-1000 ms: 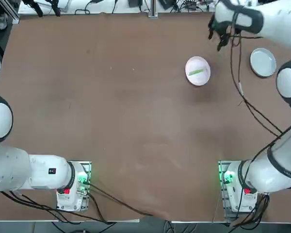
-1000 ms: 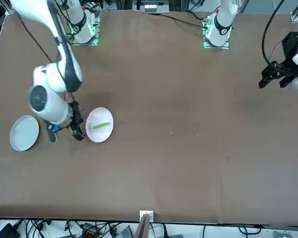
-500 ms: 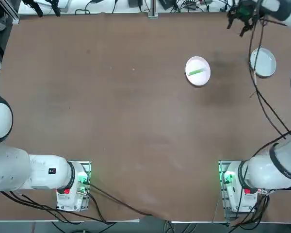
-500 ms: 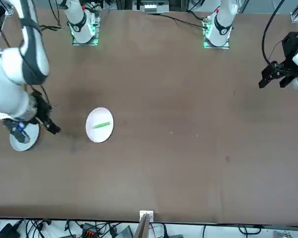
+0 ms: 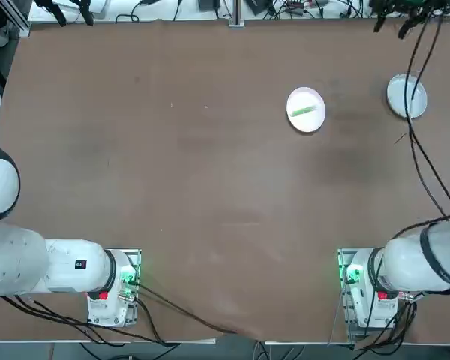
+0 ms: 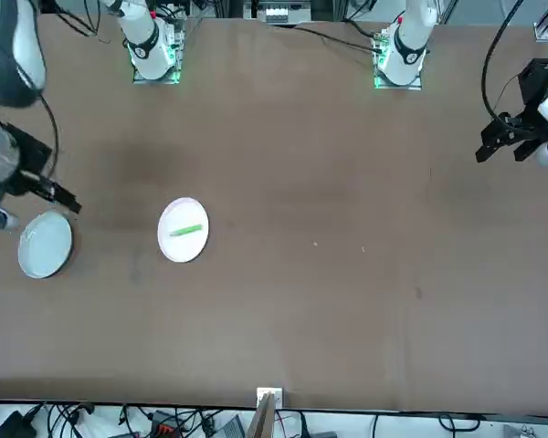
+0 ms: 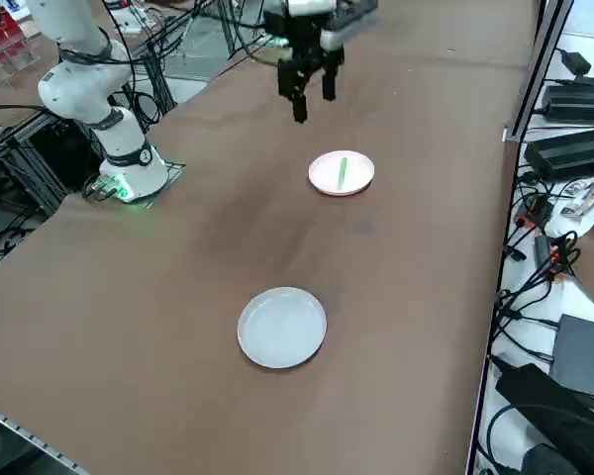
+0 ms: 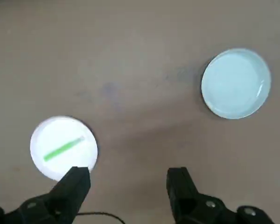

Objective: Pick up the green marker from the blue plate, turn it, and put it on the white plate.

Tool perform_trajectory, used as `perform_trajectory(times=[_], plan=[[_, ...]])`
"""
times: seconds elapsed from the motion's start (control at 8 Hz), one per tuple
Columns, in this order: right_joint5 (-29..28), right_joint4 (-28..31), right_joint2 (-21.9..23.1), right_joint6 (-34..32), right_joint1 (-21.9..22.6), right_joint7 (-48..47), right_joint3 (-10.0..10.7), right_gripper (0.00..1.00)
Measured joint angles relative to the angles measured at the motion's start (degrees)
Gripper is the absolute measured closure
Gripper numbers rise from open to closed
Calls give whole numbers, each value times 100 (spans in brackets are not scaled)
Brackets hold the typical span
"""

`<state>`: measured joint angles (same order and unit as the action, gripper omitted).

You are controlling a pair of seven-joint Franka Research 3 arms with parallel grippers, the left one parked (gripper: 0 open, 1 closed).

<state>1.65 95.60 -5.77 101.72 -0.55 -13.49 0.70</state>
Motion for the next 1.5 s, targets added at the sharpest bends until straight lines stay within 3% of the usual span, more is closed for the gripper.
perform_trajectory(times=[0.38, 0.75, 1.5], plan=[[-1, 9, 599, -544, -8, 729, 173, 0], [-1, 50, 952, -1085, 35, 1061, 22, 0], [-226, 29, 1146, -1328, 93, 1322, 13, 0]])
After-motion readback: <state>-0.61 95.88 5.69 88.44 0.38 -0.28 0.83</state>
